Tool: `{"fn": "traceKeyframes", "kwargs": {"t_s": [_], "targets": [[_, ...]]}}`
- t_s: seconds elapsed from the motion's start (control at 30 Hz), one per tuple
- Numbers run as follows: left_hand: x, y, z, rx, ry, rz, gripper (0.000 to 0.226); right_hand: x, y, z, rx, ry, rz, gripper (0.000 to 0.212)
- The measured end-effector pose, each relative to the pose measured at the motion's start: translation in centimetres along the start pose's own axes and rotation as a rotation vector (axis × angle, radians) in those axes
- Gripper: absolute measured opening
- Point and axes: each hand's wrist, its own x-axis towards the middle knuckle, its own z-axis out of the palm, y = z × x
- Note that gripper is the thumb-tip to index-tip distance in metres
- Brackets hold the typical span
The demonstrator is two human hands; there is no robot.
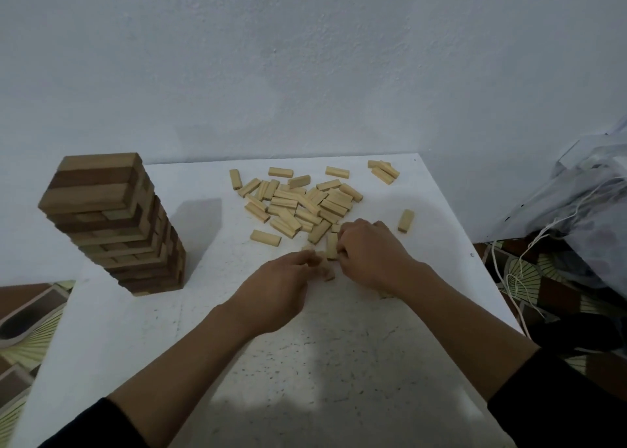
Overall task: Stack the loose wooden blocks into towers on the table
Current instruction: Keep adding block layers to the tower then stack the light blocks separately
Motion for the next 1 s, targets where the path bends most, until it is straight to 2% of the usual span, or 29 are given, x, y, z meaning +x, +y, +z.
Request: {"fn": "traceKeyframes", "kwargs": {"t_s": [0.17,0.3,0.53,0.6,0.7,0.83,0.93,1.0], "targets": [[-2.9,-1.4,-0.2,-0.038,0.051,-0.059,0.050,-0.1,-1.3,0.5,0.181,0.092,0.023,0.021],[-4.7,-2.3,-1.0,-0.061,0.106,-0.087,0.058,-0.7,-2.3,1.4,0.114,0.091,-0.058,0.028],[-7.3,-2.7,-2.4,-0.116,0.102,-0.146,0.058,-2.7,-5.5,3.2,0.341,0.107,-0.195,0.026],[-8.4,-2.3,-2.6,-0.132,0.105,-0.147,0.053,-3.1,-6.3,3.9,0.383,0.110,-0.252,0.023],[-10.1,-1.8,-2.3,-0.133,0.123,-0.095,0.032,-3.5,-7.2,4.9,0.449,0.103,-0.297,0.031],[-11.8,-1.9,-1.2,-0.294,0.239,-0.155,0.033,-3.6,-7.4,5.3,0.643,0.139,-0.226,0.034],[-11.9,-2.0,-1.2,-0.433,0.360,-0.192,0.040,-3.2,-7.1,4.8,0.752,0.073,-0.160,0.057],[-11.7,-2.2,-1.4,-0.451,0.343,-0.192,0.055,-2.9,-7.1,4.4,0.694,-0.026,-0.171,0.077]]}}
